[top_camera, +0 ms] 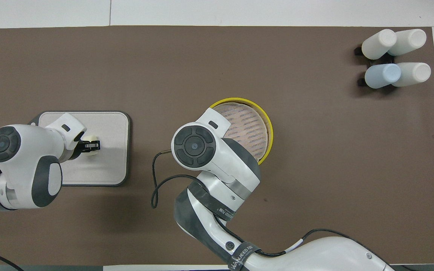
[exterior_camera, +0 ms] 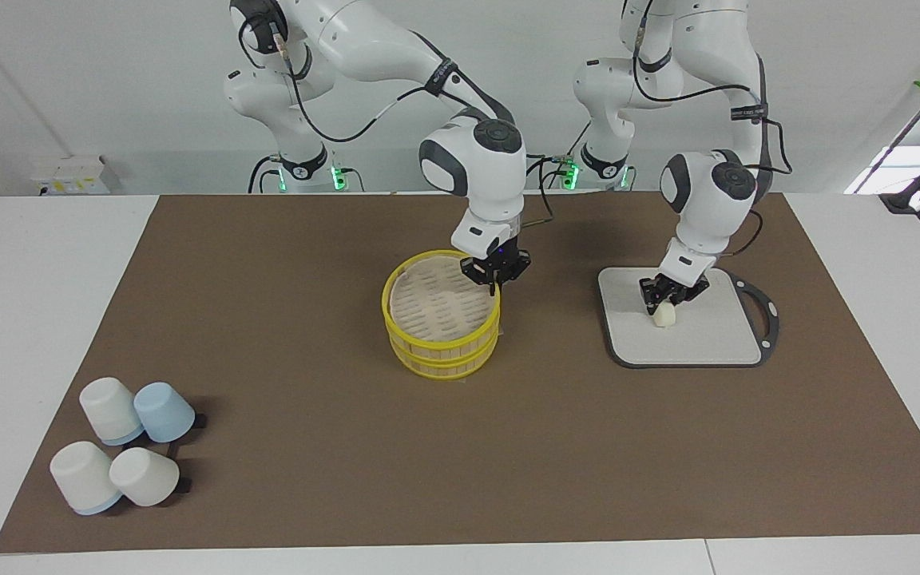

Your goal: Place bun in steamer

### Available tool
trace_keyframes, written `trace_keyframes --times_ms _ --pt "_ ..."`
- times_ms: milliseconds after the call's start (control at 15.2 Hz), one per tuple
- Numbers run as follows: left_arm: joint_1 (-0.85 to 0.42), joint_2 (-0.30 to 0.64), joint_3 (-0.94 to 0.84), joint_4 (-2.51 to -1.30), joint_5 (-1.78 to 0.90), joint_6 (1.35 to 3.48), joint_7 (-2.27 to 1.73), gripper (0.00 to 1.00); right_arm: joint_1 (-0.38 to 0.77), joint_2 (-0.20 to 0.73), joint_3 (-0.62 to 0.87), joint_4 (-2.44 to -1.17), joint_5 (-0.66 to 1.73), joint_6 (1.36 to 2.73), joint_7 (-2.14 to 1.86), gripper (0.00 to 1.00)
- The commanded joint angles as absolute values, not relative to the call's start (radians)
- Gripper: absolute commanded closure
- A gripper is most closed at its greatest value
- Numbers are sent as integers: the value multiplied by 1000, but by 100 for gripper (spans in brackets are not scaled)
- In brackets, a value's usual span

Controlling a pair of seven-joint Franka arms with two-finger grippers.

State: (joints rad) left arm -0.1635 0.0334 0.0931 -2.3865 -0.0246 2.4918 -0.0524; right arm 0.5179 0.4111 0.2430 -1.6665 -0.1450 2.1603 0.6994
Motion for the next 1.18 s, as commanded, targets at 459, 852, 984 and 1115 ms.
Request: trace_keyframes --times_ms 459,852,984,1115 --pt "-173 18 92 -1966 -20 1951 -103 62 243 246 250 -1476 -89 1646 203 100" --pt "-306 92 86 -1614 -67 1693 -338 62 -12 152 250 -1534 -64 1536 -187 100" --pt "-382 103 84 -1612 -81 1751 -452 62 -55 147 250 -1549 -61 1532 -247 100" --pt "-467 136 86 -1609 -101 1808 -524 62 -74 144 250 -1562 -61 1540 -274 100"
